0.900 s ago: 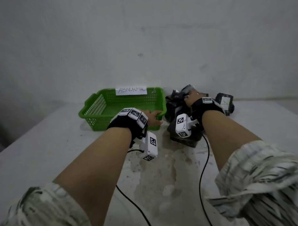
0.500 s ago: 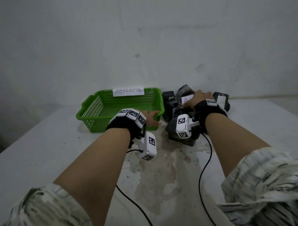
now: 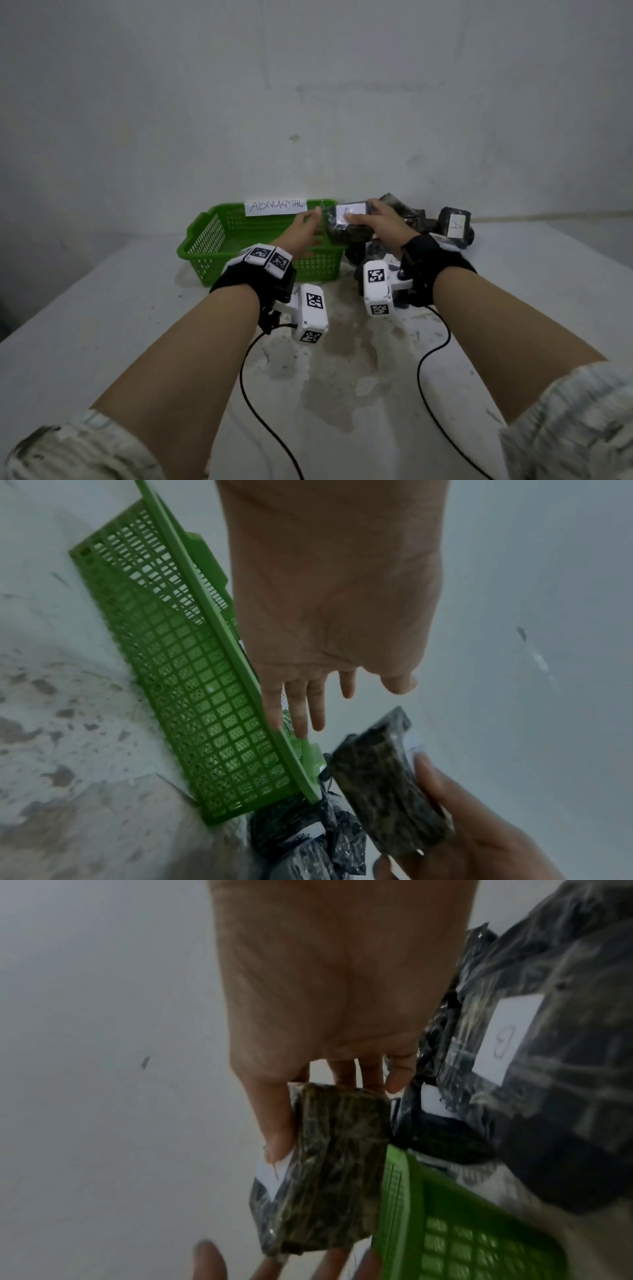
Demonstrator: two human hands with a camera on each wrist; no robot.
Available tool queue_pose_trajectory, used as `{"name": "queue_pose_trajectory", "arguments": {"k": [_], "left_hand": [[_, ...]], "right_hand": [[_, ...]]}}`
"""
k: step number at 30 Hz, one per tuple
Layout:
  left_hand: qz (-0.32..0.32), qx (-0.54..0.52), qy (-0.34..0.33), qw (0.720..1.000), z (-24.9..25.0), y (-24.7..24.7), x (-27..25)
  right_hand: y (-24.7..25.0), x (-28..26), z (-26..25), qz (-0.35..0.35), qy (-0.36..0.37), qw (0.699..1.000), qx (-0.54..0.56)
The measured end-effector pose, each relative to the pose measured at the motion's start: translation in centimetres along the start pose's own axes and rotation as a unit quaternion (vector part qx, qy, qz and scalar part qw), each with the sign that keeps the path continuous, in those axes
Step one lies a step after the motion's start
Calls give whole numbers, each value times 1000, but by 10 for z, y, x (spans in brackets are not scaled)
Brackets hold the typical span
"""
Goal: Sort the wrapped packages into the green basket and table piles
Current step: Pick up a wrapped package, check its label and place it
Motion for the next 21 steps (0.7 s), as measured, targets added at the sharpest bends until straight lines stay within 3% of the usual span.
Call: {"name": "queue_pose_trajectory", "arguments": {"k": [2,6,9,15,21], "left_hand": [[11,-62,-8,998,-2,4,-3],[34,-84,-33,995,-7,15,-6],[38,-96,-29,994,-11,24,-7],[34,-115,-29,992,-8,28,-11],[55,-106,-60,991,-8,35,-8]], "right_hand": [[-24,-1,1,-25,-12,1000,9],[-56,-3,-4,-37,-28,999,10],[-66,2,-2,-39,-49,998,4],[-70,5,-12,15,23,999,-24],[-77,2,-2,-27,-4,1000,-7]]}}
Point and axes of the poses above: each hand's wrist, its own x-axis towards the middle knuckle, its own y-axis out of the back of the hand, z = x × y, the point moved 8 cm from there along x, towards the middle knuckle, and after that the axes turned 5 degrees about -z, right-handed, at the moved point
